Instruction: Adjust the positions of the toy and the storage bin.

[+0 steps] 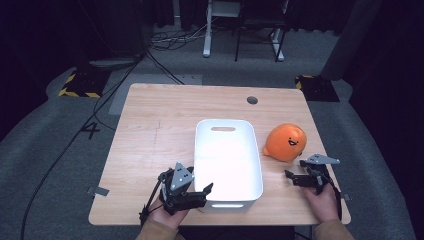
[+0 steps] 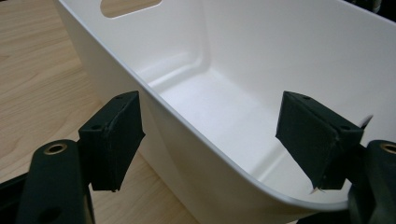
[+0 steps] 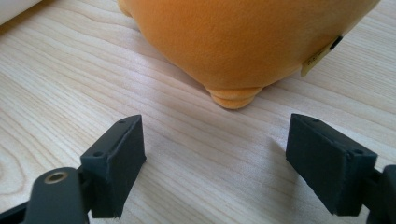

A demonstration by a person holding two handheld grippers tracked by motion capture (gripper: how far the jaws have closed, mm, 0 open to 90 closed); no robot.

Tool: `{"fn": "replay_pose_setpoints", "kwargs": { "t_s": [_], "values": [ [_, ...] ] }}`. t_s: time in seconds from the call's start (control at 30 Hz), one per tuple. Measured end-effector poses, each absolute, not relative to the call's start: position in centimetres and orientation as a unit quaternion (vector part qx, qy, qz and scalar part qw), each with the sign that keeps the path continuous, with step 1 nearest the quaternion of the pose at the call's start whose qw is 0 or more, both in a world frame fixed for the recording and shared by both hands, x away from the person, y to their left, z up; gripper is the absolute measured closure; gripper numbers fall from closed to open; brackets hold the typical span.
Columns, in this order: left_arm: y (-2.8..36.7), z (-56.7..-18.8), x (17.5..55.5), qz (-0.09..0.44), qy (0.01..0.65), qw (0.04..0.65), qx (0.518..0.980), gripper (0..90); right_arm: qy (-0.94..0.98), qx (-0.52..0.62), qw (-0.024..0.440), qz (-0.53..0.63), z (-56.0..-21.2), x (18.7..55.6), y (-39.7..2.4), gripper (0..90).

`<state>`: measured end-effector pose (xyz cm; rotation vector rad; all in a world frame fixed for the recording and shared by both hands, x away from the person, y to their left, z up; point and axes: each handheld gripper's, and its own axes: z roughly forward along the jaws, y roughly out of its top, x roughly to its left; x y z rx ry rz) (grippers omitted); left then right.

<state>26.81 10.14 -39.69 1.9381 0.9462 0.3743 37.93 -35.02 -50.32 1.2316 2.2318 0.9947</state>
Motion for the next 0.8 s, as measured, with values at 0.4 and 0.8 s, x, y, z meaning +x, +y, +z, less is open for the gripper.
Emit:
{"fn": "replay_pose_setpoints", "kwargs": {
  "t_s": [0.4,0.8],
  "values": [
    [13.1,-37.5,27.6,0.189,0.358,0.481,0.777,25.0,0.799,0.441,0.201,0.356,-50.3,37.9,-35.0,19.6],
    [16.9,-39.4,31.5,0.194,0.385,0.462,0.775,27.4,0.792,0.445,0.209,0.363,-50.3,37.3,-35.3,34.2]
  ]
}}
